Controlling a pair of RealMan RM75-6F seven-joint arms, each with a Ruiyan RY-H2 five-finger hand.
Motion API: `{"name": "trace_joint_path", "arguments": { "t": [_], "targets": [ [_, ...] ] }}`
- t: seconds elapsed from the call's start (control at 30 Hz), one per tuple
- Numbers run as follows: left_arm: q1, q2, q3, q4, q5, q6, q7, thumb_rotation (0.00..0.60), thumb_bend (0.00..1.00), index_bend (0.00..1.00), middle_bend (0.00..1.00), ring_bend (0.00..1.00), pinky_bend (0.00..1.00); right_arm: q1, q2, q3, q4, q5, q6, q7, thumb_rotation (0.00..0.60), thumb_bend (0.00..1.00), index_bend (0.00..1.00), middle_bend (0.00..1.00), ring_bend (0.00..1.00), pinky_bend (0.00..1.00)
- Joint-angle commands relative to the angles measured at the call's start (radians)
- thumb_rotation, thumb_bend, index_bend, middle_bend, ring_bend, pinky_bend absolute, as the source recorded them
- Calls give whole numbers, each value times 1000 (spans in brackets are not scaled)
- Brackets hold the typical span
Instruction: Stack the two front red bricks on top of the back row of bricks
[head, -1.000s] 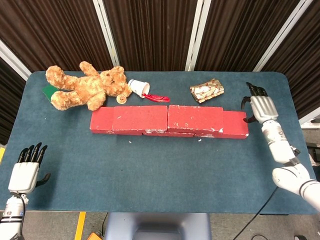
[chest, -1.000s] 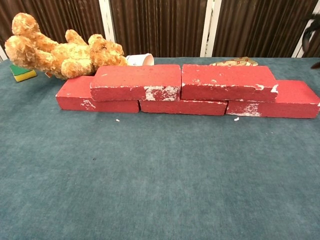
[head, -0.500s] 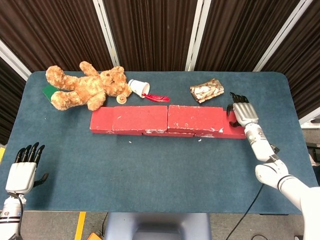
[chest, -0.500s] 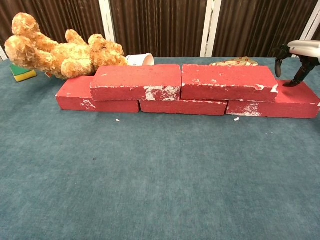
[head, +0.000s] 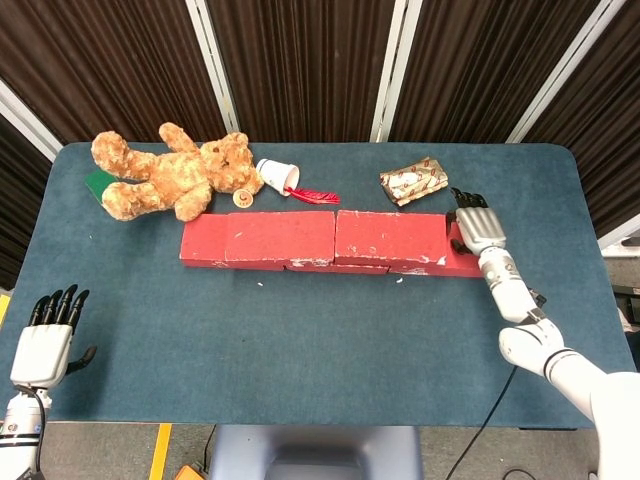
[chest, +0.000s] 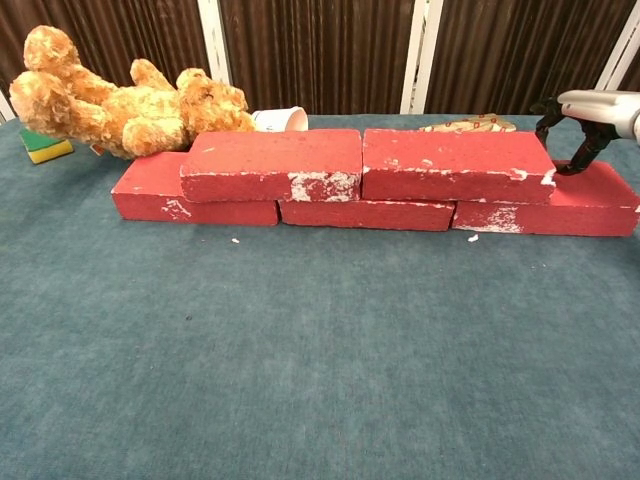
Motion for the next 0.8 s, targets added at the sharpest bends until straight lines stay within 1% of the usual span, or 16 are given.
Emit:
{"name": "trace_joint_path", "arguments": {
  "t": [0.03, 0.37, 0.43, 0.5, 0.53, 0.57, 0.6, 0.63, 0.67, 0.7, 0.73, 0.8],
  "targets": [
    [0, 1, 0, -2, -1, -1, -1, 600, 250, 0, 0, 0, 101, 3, -8, 7, -4, 9, 5, -15, 600, 460, 627, 57, 0, 0],
    [0, 6, 0, -7, -1, -1, -7, 600, 249, 0, 0, 0, 102, -1, -12, 20, -21, 30, 20, -52, 600, 450, 626, 57, 0, 0],
    [1, 7, -1, -8, 0, 1, -8, 600, 250, 0, 0, 0, 102, -11, -2, 22, -36, 35, 33, -59, 600, 444, 605, 57, 0, 0],
    [2, 7, -1, -9, 3, 6, -7, 600, 251, 0, 0, 0, 102, -29, 18, 24, -69, 37, 61, -61, 600, 429, 518, 58, 0, 0],
    [3, 8, -1, -10, 6, 12, -6, 600, 256, 0, 0, 0, 102, -49, 41, 25, -110, 33, 93, -59, 600, 418, 417, 57, 0, 0],
    [5, 8, -2, -11, 9, 18, -6, 600, 262, 0, 0, 0, 103, -71, 62, 25, -152, 24, 133, -56, 600, 405, 272, 49, 0, 0],
    [6, 8, -2, -12, 12, 26, -9, 600, 270, 0, 0, 0, 103, -97, 88, 20, -203, 8, 182, -54, 600, 392, 174, 37, 0, 0],
    [9, 8, -4, -14, 17, 37, -12, 600, 275, 0, 0, 0, 103, -140, 128, 7, -286, -25, 261, -55, 600, 376, 100, 22, 0, 0],
    [11, 8, -6, -14, 21, 47, -13, 600, 277, 0, 0, 0, 103, -177, 160, -7, -353, -57, 332, -60, 600, 356, 48, 8, 0, 0],
    [14, 8, -8, -14, 24, 59, -13, 600, 277, 0, 0, 0, 103, -217, 190, -27, -417, -93, 405, -75, 600, 345, 27, 3, 0, 0],
    [17, 7, -11, -15, 29, 73, -12, 600, 277, 0, 0, 0, 103, -271, 230, -59, -496, -139, 498, -113, 600, 326, 9, 0, 0, 0],
    [23, 7, -14, -19, 34, 93, -10, 600, 279, 0, 0, 0, 102, -354, 279, -111, -601, -193, 628, -199, 600, 291, 0, 0, 0, 0]
  ]
}}
